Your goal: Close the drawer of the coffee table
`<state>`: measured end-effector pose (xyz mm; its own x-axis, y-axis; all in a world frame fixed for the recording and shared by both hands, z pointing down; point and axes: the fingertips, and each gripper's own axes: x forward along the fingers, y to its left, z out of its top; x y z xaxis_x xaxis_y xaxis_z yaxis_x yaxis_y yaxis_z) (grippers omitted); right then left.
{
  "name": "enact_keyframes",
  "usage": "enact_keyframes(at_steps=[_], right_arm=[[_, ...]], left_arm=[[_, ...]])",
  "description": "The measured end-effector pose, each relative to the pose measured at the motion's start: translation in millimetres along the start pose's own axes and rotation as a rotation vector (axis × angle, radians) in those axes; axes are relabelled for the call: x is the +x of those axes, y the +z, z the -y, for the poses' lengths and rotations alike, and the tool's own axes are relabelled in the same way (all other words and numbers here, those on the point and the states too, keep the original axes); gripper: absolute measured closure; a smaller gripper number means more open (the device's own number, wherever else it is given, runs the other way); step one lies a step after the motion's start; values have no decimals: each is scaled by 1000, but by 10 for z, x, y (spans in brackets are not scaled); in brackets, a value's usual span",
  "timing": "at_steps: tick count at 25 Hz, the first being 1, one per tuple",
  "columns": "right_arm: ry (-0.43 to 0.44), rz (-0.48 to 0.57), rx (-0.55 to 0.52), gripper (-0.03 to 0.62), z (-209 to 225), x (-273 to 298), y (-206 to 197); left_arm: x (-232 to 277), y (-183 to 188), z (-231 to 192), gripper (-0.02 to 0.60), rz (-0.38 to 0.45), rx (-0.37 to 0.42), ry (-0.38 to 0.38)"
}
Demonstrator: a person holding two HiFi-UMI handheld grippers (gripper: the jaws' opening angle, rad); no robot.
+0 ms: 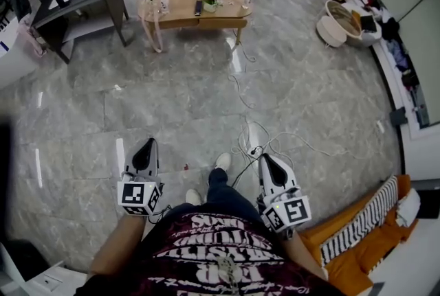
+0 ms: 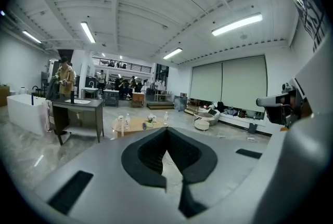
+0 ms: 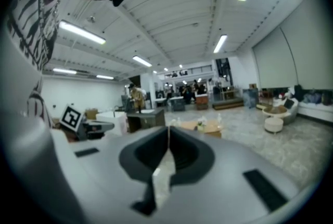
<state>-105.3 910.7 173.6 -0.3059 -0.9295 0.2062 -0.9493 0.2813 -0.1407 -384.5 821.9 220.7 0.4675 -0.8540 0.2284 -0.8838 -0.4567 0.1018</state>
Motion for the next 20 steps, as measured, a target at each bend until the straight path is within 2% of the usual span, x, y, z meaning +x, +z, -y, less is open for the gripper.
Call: enact_keyframes(at_steps=[7,12,17,20], right_arm=[[-6,-38,41,559,439,279,-53],[4,-28,59,559,751,556,-9],[-9,6,91,559,1283,759,222],[-14,34,98,559,1611,870,352]], left_arm=[[392,-49,80,558,-52,-14,10],[843,-53,211,558,-93,15,-11],[1455,340,433,558,-79,57,-34],[1845,607,522,558,-40,72,-29]])
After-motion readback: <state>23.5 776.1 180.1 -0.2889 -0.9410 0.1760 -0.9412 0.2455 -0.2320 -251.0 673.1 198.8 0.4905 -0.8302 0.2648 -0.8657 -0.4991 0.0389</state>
